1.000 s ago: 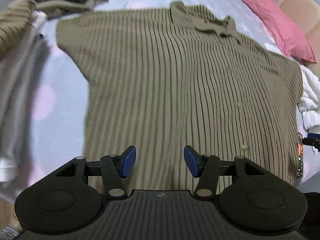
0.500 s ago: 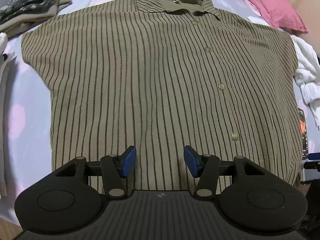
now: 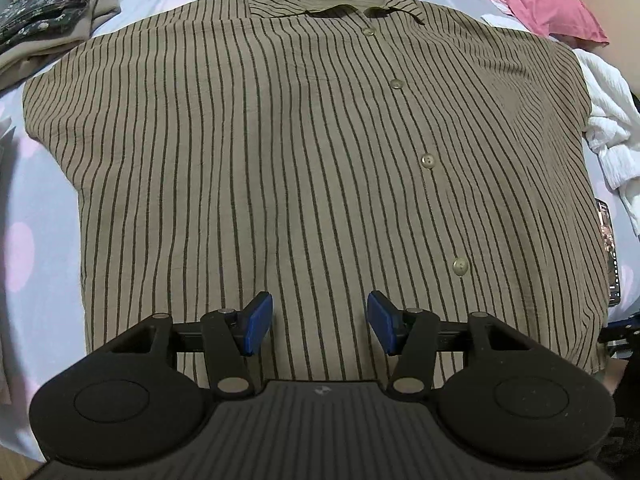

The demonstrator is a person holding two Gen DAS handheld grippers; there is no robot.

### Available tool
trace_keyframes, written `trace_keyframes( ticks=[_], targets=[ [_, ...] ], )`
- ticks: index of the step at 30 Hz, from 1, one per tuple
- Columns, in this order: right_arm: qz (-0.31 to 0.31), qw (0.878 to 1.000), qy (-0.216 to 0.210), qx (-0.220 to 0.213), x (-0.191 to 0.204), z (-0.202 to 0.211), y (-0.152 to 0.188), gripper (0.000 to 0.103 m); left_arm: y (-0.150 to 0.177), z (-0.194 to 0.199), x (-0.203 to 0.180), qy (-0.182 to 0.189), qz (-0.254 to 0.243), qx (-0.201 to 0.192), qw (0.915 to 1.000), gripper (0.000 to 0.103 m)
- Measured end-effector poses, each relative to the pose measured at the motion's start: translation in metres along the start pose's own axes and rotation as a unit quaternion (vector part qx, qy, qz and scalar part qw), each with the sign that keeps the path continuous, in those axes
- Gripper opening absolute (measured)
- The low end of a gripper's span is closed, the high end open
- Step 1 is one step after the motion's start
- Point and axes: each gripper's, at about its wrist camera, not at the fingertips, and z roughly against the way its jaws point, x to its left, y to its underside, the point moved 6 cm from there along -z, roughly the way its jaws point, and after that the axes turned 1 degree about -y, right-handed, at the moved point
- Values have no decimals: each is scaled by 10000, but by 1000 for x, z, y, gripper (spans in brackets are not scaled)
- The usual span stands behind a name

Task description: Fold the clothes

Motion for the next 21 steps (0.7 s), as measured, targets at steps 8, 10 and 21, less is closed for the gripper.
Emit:
trace_keyframes(
  ticks=[8,10,21],
  targets=[
    [523,9970,-392,-412,56,15,-24,7,-1,-2,0,-17,8,-16,10000,51],
    [679,9960,-409,-404,71,12,-32,7,-1,0,1,-17,-1,-52,10000,51],
    [784,9949,-485,-402,89,0,-62,27,4,0,13,-101,57,-6,9999,51]
  ],
)
